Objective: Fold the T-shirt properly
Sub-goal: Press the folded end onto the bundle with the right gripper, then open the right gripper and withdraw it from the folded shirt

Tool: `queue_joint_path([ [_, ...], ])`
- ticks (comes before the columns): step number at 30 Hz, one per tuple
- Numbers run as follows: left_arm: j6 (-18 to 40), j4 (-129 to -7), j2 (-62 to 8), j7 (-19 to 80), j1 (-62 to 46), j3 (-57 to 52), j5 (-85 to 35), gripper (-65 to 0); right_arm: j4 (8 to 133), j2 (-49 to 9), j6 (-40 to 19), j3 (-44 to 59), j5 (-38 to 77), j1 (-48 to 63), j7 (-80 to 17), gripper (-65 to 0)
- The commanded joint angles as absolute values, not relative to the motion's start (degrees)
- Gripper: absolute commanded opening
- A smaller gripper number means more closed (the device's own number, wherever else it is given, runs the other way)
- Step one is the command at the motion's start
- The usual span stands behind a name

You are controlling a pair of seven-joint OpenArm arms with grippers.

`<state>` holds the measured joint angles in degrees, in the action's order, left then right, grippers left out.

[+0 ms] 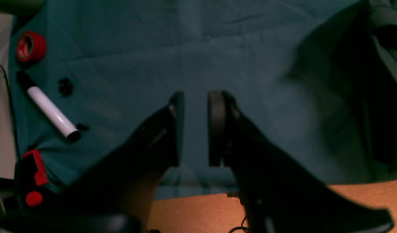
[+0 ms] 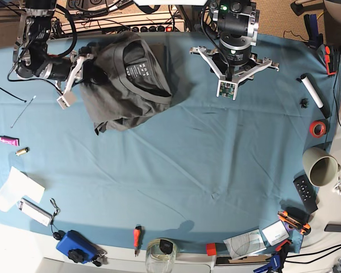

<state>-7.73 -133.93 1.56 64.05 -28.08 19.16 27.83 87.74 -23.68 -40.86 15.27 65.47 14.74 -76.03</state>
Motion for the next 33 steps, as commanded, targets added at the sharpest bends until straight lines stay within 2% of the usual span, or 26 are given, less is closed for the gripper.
queue_joint_path([
  [1,-7.90,-135.00,1.89,62.96,-28.25,19.31,28.27,-53.0,86.65,-24.45,-40.00,15.33,61.95,14.39,-79.35,-65.0],
  [7,-7.90,-135.00,1.89,63.00,-28.27,19.31,28.27,-53.0,91.61,-27.05,-40.00,15.51,85.00,14.11,-80.00,-65.0],
  [11,-7.90,-135.00,1.89,63.00,-28.27,19.33,28.25,-53.0,100.57,-27.24,-40.00,15.49,85.00,12.38,-80.00,-65.0],
  [14,-7.90,-135.00,1.89,62.98,-28.27,19.38,28.25,-53.0,102.65,-27.11,-40.00,15.33,85.00,9.39,-80.00,-65.0],
  [19,-7.90,-135.00,1.89,62.74,-28.27,19.35,28.25,-53.0,97.36,-24.56,-40.00,14.70,80.58,5.06,-80.00,-65.0],
  [27,-7.49,-135.00,1.85,61.54,-28.27,19.31,28.38,-53.0,82.54,-22.57,-40.00,5.67,73.71,1.02,-80.00,-65.0],
  [33,-7.99,-135.00,-0.89,61.78,-28.29,18.96,32.84,-53.0,83.83,-22.59,-40.00,7.57,74.19,0.97,-80.00,-65.0],
])
